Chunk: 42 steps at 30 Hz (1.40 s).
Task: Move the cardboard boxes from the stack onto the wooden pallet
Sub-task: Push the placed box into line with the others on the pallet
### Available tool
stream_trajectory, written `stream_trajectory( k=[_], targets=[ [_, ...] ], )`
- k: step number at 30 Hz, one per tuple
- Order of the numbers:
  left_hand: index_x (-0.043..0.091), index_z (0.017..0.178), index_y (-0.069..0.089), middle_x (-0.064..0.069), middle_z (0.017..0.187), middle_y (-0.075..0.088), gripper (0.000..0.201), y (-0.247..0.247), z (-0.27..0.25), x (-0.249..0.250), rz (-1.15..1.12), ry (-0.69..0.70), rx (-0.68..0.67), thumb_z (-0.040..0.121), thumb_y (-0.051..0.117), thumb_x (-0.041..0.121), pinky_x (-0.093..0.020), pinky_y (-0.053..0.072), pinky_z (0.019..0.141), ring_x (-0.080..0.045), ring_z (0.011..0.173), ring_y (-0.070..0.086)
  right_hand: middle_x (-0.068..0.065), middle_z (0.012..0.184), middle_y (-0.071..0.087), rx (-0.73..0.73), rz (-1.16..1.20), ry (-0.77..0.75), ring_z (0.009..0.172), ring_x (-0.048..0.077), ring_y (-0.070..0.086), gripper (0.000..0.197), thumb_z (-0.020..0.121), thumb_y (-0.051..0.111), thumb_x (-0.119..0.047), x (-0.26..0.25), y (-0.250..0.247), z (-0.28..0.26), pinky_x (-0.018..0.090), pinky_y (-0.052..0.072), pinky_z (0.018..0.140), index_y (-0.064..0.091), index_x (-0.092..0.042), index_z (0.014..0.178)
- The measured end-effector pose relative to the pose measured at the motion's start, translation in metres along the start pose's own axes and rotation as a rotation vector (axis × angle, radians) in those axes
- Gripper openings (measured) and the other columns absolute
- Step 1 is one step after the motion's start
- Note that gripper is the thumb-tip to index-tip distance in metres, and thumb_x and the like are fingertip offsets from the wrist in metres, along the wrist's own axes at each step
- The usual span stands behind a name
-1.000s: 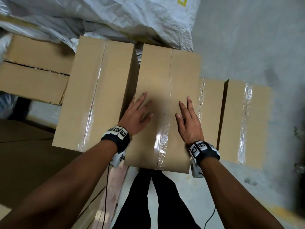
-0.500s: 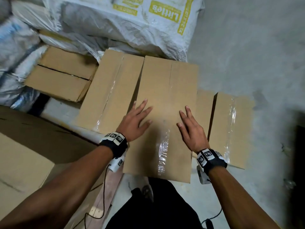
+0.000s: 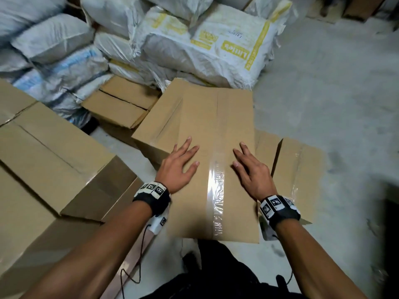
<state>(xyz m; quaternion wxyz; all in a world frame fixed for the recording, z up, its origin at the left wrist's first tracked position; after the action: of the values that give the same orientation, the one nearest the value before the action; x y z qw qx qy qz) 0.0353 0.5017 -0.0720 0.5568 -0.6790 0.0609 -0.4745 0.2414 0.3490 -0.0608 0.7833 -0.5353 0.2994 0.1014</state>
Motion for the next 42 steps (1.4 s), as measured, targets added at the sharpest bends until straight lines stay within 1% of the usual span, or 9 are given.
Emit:
stream_trajectory(
  k=[5, 10, 15, 21, 24, 28, 34, 40, 42],
  targets=[
    [0.051, 0.157, 0.036, 0.032, 0.168, 0.01, 0.057, -0.017, -0.05, 0.026, 0.005, -0.005, 0.073, 0.102, 0.054, 0.055, -0.057, 0.033, 0.121, -0.024, 0.158, 0.021, -0.012, 0.168, 0.033, -0.013, -0.013, -0.049, 0.146, 0.006, 0.046, 0.049, 0.109, 0.05, -0.048, -0.027, -0.023, -0.033, 0.023, 0.034, 0.119, 0.057, -0.024, 0.151],
    [0.05, 0.157, 0.034, 0.032, 0.169, 0.009, 0.058, -0.032, -0.09, 0.044, 0.038, -0.028, 0.154, 0.102, 0.049, 0.06, -0.057, 0.041, 0.117, -0.022, 0.156, 0.031, -0.013, 0.168, 0.033, -0.039, 0.0, -0.132, 0.145, 0.006, 0.046, 0.05, 0.109, 0.048, -0.051, -0.05, -0.042, -0.046, 0.023, 0.035, 0.118, 0.057, -0.025, 0.151],
    [0.048, 0.157, 0.038, 0.03, 0.169, 0.014, 0.057, -0.049, -0.135, 0.063, 0.063, -0.114, 0.277, 0.102, 0.053, 0.055, -0.051, 0.035, 0.119, -0.021, 0.157, 0.029, -0.011, 0.167, 0.035, -0.084, 0.065, -0.264, 0.145, 0.005, 0.046, 0.057, 0.106, 0.042, -0.061, -0.075, -0.054, -0.051, 0.026, 0.039, 0.119, 0.057, -0.027, 0.15],
    [0.044, 0.156, 0.042, 0.026, 0.169, 0.018, 0.055, -0.054, -0.209, 0.084, 0.107, -0.243, 0.431, 0.103, 0.055, 0.051, -0.045, 0.036, 0.123, -0.014, 0.153, 0.035, -0.008, 0.165, 0.039, -0.182, 0.155, -0.422, 0.14, 0.008, 0.053, 0.05, 0.106, 0.051, -0.052, -0.105, -0.06, -0.071, 0.029, 0.042, 0.116, 0.061, -0.024, 0.147],
    [0.049, 0.157, 0.036, 0.032, 0.168, 0.012, 0.057, -0.049, -0.259, 0.086, 0.121, -0.376, 0.462, 0.102, 0.051, 0.057, -0.055, 0.04, 0.118, -0.018, 0.156, 0.03, -0.01, 0.165, 0.039, -0.244, 0.189, -0.482, 0.138, 0.001, 0.051, 0.048, 0.106, 0.055, -0.049, -0.123, -0.05, -0.09, 0.024, 0.039, 0.116, 0.06, -0.026, 0.147],
    [0.047, 0.157, 0.038, 0.032, 0.168, 0.011, 0.056, -0.055, -0.342, 0.09, 0.156, -0.516, 0.538, 0.103, 0.052, 0.055, -0.055, 0.04, 0.115, -0.019, 0.156, 0.03, -0.014, 0.164, 0.038, -0.35, 0.253, -0.571, 0.136, -0.004, 0.048, 0.051, 0.104, 0.057, -0.055, -0.165, -0.023, -0.127, 0.02, 0.038, 0.115, 0.059, -0.028, 0.148],
    [0.044, 0.156, 0.041, 0.031, 0.168, 0.014, 0.055, -0.08, -0.473, 0.092, 0.193, -0.722, 0.665, 0.103, 0.054, 0.051, -0.057, 0.038, 0.116, -0.016, 0.154, 0.033, -0.016, 0.166, 0.036, -0.505, 0.333, -0.733, 0.141, 0.007, 0.051, 0.056, 0.103, 0.055, -0.06, -0.256, 0.023, -0.188, 0.042, 0.049, 0.114, 0.057, -0.031, 0.15],
    [0.038, 0.156, 0.046, 0.022, 0.169, 0.021, 0.054, -0.112, -0.595, 0.093, 0.233, -0.859, 0.818, 0.103, 0.058, 0.045, -0.034, 0.022, 0.12, -0.005, 0.15, 0.035, -0.019, 0.167, 0.03, -0.616, 0.356, -0.888, 0.138, 0.005, 0.052, 0.059, 0.103, 0.051, -0.065, -0.361, 0.065, -0.256, 0.044, 0.049, 0.114, 0.052, -0.033, 0.153],
    [0.039, 0.156, 0.045, 0.021, 0.169, 0.022, 0.054, -0.121, -0.635, 0.084, 0.24, -0.893, 0.846, 0.103, 0.056, 0.047, -0.041, 0.03, 0.124, -0.009, 0.151, 0.037, -0.021, 0.167, 0.03, -0.641, 0.369, -0.909, 0.136, 0.004, 0.053, 0.058, 0.103, 0.051, -0.065, -0.395, 0.081, -0.278, 0.042, 0.049, 0.113, 0.053, -0.034, 0.152]
  ],
)
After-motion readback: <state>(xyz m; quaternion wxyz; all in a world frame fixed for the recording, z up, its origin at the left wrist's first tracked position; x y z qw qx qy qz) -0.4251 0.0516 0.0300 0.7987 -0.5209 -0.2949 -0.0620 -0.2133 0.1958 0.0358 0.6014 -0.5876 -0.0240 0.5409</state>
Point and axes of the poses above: each hand's wrist, its own z-axis towards the middle knuckle, its own y-axis out of the palm, x = y × z, the point moved 10 cm from there along z, towards the middle knuckle
